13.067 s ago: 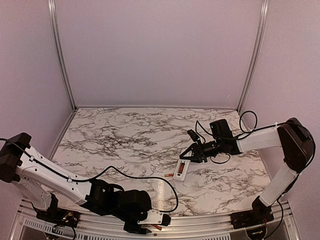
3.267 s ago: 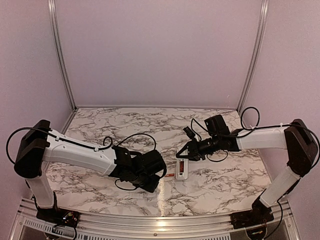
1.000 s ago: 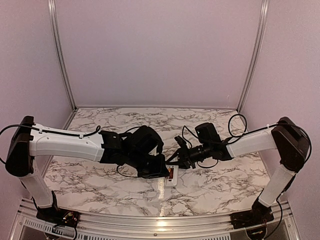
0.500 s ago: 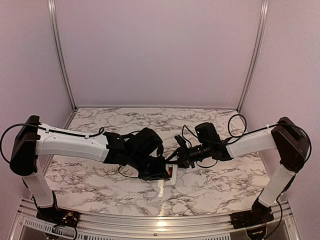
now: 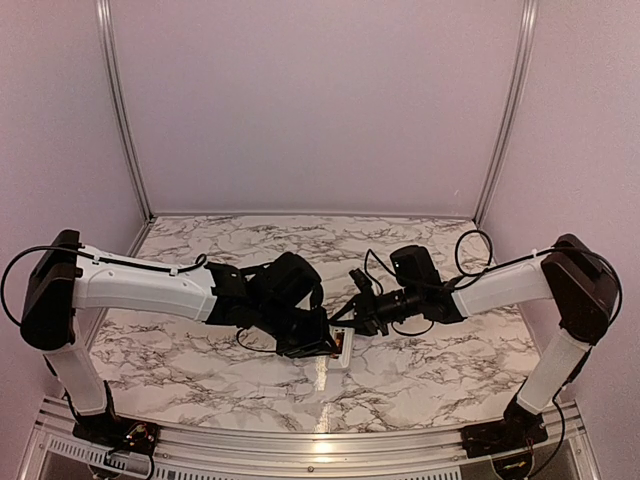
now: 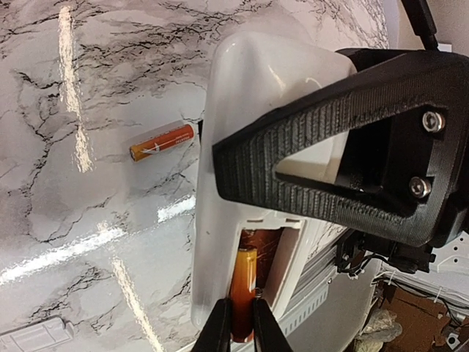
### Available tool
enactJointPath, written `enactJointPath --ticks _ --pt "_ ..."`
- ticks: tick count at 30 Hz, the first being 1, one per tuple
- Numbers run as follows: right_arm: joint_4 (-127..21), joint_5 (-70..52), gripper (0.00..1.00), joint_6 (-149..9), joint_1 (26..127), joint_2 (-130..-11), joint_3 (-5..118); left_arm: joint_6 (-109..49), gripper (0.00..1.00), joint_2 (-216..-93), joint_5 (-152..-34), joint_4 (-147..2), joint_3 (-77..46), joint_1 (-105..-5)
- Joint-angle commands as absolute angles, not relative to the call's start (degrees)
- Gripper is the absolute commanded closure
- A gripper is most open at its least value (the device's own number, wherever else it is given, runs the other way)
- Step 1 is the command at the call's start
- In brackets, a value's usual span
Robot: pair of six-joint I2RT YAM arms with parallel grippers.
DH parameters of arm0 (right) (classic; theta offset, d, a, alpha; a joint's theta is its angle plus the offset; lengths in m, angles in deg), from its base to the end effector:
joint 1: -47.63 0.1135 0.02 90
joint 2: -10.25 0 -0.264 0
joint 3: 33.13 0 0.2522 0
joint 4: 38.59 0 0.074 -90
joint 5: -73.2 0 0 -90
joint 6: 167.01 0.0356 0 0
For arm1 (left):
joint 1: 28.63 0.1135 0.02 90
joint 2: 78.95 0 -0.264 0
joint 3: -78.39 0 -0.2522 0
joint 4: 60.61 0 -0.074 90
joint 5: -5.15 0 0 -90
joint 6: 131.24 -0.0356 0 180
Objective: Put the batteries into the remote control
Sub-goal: Place the battery in the battery compartment.
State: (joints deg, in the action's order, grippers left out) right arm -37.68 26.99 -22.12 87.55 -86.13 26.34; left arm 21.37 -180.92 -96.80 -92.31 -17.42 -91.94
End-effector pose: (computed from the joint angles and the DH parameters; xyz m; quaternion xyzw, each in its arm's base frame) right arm 0.2385 0.2317 0.1658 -0.0602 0.8417 0.5350 0.0405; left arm 0.1666 -0.3478 0.2120 0.0417 0.9328 -0.3511 0.0696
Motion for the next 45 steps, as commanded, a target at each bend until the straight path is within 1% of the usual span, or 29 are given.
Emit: enactJointPath --ticks 1,7,13,18,22,34,39,45 --pt "-33.99 29.98 1.0 -19.6 88.14 -86.11 26.06 22.36 0.88 -182.02 -93.2 -95.11 -19.47 -90.6" --pt "-32.9 30.96 1.0 -18.69 88.13 -86.47 25.81 22.38 0.89 -182.36 -91.37 -95.12 -19.47 -90.5" --pt "-32.58 30.43 1.0 -17.91 88.15 -86.87 25.93 23.03 0.94 -182.02 -90.31 -94.3 -19.72 -90.5" --pt "-31.92 30.39 1.0 -17.13 88.12 -87.09 26.06 24.44 0.94 -181.54 -87.99 -93.85 -20.44 -90.57" --pt "-31.43 31.09 1.0 -16.77 88.15 -87.27 25.98 24.6 0.87 -181.82 -87.25 -94.08 -20.45 -90.54" --pt "-29.99 32.71 1.0 -16.21 88.05 -87.67 26.06 23.51 0.76 -180.16 -86.78 -93.62 -21.98 -90.52" --pt "-30.56 32.83 1.0 -16.56 87.88 -87.58 26.32 22.89 0.66 -178.8 -86.35 -92.84 -22.55 -90.53" --pt "-30.43 33.25 1.0 -16.64 87.71 -87.62 26.32 21.07 0.6 -177.52 -86.75 -90.58 -22.84 -90.59"
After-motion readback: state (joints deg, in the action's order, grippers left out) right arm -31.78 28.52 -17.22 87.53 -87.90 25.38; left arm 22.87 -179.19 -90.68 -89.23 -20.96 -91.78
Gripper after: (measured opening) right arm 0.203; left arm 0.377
